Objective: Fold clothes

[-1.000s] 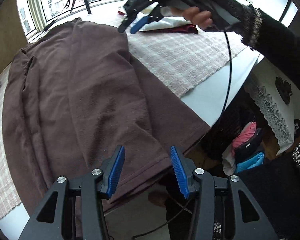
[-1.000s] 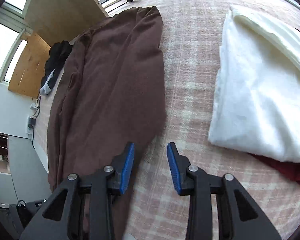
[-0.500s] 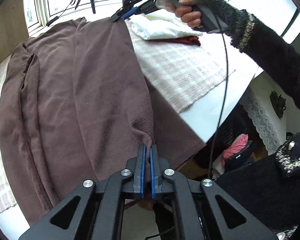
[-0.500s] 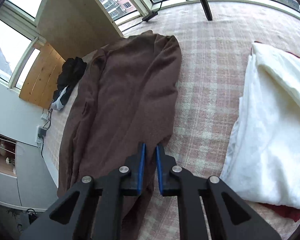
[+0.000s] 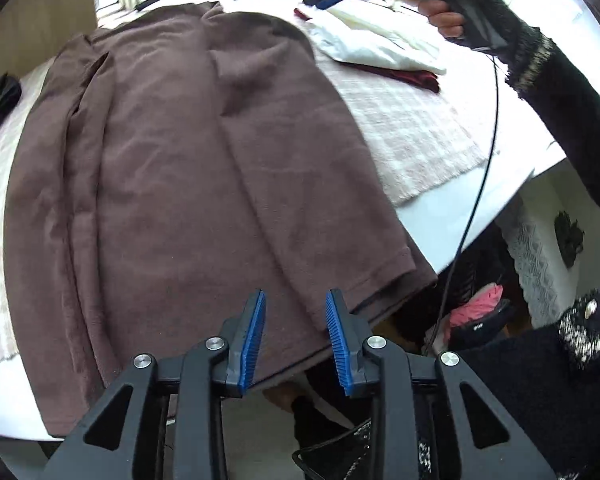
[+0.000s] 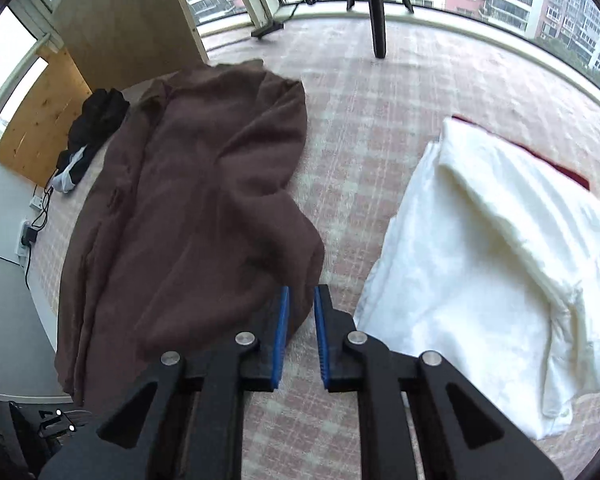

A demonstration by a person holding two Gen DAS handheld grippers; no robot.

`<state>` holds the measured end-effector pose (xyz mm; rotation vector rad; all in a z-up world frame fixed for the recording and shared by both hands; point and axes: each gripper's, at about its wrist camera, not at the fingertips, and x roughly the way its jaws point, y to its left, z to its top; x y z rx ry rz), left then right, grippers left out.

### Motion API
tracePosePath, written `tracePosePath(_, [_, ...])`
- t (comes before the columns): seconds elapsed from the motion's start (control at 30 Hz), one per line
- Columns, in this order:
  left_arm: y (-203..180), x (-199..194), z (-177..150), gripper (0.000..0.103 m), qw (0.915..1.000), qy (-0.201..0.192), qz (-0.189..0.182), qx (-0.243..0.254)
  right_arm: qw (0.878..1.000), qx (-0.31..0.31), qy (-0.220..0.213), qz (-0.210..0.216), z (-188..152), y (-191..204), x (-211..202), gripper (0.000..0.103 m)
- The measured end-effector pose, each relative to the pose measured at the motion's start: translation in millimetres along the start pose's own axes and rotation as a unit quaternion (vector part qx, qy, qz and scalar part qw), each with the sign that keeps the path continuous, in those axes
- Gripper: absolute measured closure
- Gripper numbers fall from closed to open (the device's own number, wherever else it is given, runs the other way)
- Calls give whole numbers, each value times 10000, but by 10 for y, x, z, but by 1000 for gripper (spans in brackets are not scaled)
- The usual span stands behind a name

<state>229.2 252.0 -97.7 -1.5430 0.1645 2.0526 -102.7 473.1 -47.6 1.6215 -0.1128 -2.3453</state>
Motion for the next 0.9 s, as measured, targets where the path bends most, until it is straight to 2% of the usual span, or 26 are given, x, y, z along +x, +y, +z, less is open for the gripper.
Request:
tracePosePath(0.03, [45,66,26,73,9999,44,-20,-130,9999,-38,-129,58,105,59,-39,66])
tracePosePath(0.1, [38,171,75,73,9998,84,-11,-166,9996,-107,-183,160,366,202,31,50])
tracePosePath(0.2, [-6,232,101,74,9997,85,-121,-206,9991,-416,-25,-104,759,475,380,50])
tracePosePath(0.27, [-61,265,76,78,9999,49,-75,-129,9978,-460,261,-395,972,574,725,50])
tracePosePath(0.37, [5,256,33,101,9997,-19,-83,-245,9939,-396,729,-731,1171,633,1156,50])
tracePosePath(0.4, [55,246,20,101,9991,-40,-176,-386,9931,-426,784,-760,1165,633,1185,59])
tracePosePath(0.43, [91,233,4,101,9986,-66,-232,-472,9923,-456,839,-788,1159,632,1215,82])
tracePosePath(0.47, [112,214,-11,101,9984,-100,-240,-506,9914,-486,894,-817,1153,632,1244,89])
tracePosePath(0.53, [119,166,-23,101,9980,-184,-273,-533,9913,-570,882,-793,1132,619,1209,94])
tracePosePath(0.6, [129,75,-43,101,9972,-295,-340,-593,9942,-428,726,-673,1159,534,1049,95])
tracePosePath(0.7, [158,-83,-73,101,9969,-449,-175,-621,9973,-226,496,-494,1198,414,818,96])
tracePosePath(0.77, [189,-123,-90,101,9964,-480,-68,-693,9976,-302,462,-430,1202,465,861,96])
tracePosePath(0.83, [252,-46,-102,101,9962,-361,-37,-788,9977,-378,428,-365,1205,517,905,96])
tracePosePath(0.9, [305,46,-97,99,9961,-114,178,-860,9977,-454,394,-301,1209,568,948,96])
